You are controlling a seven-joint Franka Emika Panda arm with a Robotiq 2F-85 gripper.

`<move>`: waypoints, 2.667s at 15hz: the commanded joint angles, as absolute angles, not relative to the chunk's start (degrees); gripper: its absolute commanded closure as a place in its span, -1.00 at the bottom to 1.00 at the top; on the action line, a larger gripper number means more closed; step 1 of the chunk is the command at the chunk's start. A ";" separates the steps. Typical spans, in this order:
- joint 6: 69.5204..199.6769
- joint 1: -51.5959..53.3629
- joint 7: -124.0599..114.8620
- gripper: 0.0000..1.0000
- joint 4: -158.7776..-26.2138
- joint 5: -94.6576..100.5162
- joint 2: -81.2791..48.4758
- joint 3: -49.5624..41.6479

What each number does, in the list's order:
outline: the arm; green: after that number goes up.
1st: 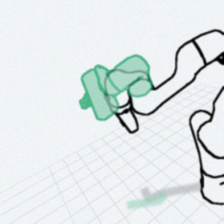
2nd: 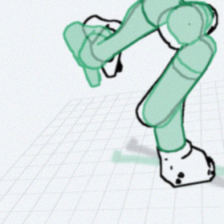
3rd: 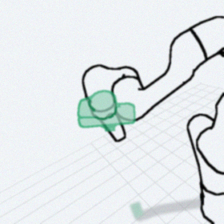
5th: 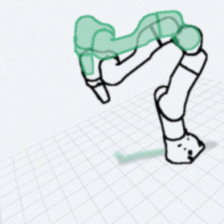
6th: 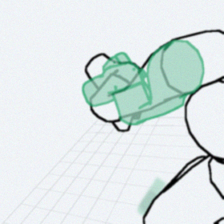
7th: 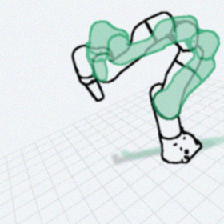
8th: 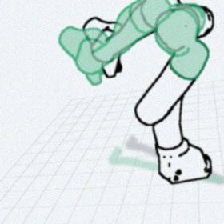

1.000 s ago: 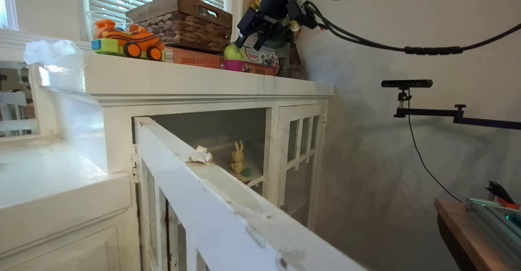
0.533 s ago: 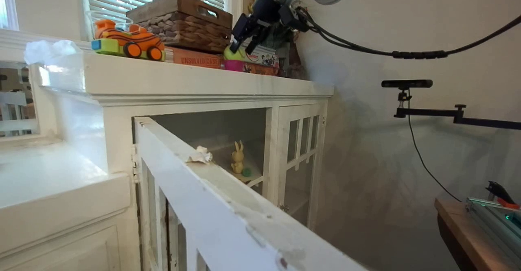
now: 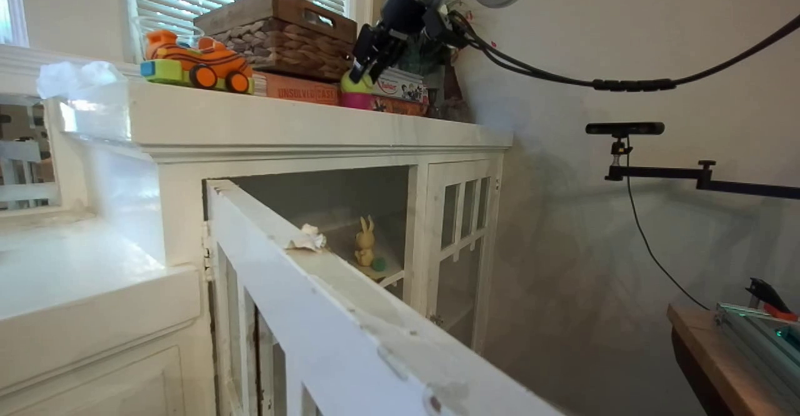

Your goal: Put the tennis ball inside the cupboard drawer

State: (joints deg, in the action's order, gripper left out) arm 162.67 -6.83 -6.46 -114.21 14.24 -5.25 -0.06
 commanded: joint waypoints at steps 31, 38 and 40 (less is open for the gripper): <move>155.49 -3.05 -1.11 0.19 -116.59 10.54 0.79 -1.46; 137.25 -0.21 3.84 0.19 -126.78 7.11 17.14 -0.41; 132.25 0.52 4.37 0.19 -129.77 7.51 20.89 -0.11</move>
